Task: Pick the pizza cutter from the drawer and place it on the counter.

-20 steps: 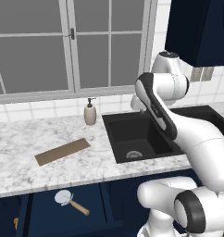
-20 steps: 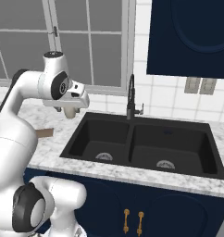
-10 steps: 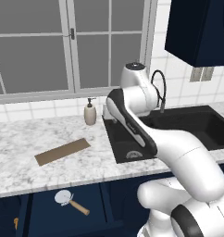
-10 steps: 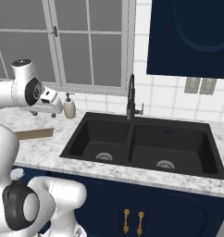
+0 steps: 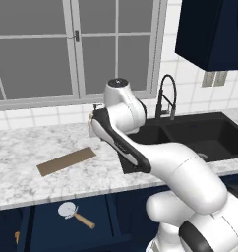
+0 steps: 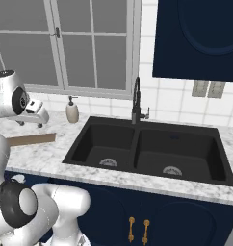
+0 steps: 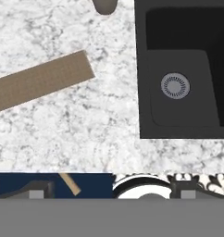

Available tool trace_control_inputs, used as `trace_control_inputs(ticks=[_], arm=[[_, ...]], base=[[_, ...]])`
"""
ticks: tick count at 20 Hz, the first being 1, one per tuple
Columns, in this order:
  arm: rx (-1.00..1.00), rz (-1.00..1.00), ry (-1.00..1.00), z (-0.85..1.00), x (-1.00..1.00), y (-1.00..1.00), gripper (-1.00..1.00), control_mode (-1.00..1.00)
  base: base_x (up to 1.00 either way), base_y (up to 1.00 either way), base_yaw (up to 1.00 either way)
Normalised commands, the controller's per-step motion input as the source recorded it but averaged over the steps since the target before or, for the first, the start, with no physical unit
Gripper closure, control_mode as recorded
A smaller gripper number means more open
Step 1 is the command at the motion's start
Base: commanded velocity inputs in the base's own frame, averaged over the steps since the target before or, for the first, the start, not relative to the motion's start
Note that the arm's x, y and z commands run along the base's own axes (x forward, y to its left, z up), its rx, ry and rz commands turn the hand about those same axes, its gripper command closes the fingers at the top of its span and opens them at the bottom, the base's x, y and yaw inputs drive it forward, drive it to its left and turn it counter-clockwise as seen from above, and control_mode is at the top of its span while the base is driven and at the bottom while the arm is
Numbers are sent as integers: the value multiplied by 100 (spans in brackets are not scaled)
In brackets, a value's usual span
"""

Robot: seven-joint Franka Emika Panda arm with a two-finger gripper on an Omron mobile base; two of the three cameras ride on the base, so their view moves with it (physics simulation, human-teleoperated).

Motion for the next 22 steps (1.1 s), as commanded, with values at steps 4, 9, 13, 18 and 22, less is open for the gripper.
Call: trace_control_inputs(ticks=[4, 9, 13, 18, 22], arm=[[0, 0, 2, -34, -4, 41, -100, -100], [0, 0, 3, -35, -19, 34, -100, -100], [0, 2, 11, -21, -30, 28, -100, -100], [0, 1, 10, -49, -60, 28, -100, -100], [0, 0, 9, -75, -46, 48, -100, -100]], base=[[0, 0, 0], [0, 0, 0], [0, 0, 0], [0, 0, 0], [0, 0, 0]])
